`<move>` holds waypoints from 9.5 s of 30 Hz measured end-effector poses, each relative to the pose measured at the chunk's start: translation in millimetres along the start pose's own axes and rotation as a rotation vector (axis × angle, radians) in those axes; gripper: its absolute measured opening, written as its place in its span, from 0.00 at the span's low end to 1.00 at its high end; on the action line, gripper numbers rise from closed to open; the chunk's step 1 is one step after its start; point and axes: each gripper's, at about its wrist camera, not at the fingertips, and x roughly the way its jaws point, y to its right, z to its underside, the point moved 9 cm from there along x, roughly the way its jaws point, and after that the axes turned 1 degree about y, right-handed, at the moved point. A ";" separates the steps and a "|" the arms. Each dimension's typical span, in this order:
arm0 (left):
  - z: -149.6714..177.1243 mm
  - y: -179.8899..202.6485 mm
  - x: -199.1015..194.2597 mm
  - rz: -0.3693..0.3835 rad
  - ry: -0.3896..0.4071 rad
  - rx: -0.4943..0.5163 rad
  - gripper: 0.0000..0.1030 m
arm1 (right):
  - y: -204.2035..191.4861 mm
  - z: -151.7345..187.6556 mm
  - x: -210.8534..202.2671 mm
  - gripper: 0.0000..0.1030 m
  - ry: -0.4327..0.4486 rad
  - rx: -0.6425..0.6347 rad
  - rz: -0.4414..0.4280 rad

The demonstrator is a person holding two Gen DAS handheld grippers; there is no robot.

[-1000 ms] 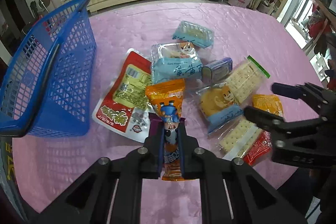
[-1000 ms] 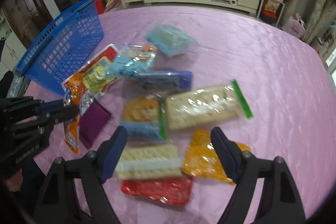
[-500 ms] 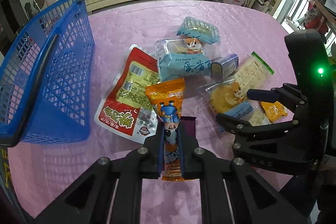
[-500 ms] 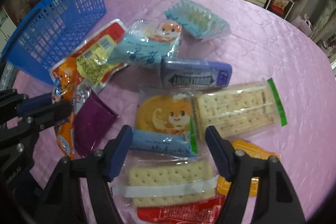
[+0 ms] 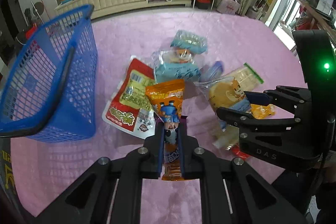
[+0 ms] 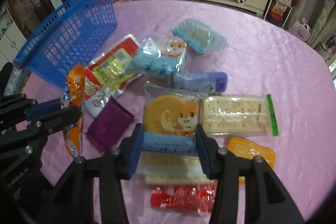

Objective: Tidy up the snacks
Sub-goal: 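Grasp the fox-print cake pack with the right tool while the left holds the stick snack, then carry both snacks over the blue basket and open the right tool, then lower the stick snack into the blue basket and open the left tool, then lift both tools away from the basket back over the snack pile, then grasp the 'Dan Huang Su' fox cake pack with the left tool, then grasp the light-blue mesh-pattern bag with the right tool while the left holds its pack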

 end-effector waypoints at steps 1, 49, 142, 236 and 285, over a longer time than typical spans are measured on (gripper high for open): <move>-1.4 0.8 -9.4 0.002 0.016 0.002 0.10 | -1.1 -0.5 -6.7 0.51 0.008 0.003 -0.002; -101.5 -185.6 -120.5 -0.106 0.209 -0.026 0.10 | -153.1 -184.3 -59.8 0.51 0.203 -0.178 -0.174; -105.8 -127.4 -137.9 -0.100 0.230 0.056 0.77 | -70.2 -150.6 -108.5 1.00 0.267 -0.009 -0.006; -97.7 -7.6 165.3 -0.063 -0.295 0.038 0.85 | 130.1 -67.6 48.2 1.00 -0.018 0.171 0.028; -121.9 -45.7 105.9 -0.161 -0.111 0.091 0.63 | 61.8 -120.6 119.9 0.65 -0.095 -0.245 -0.103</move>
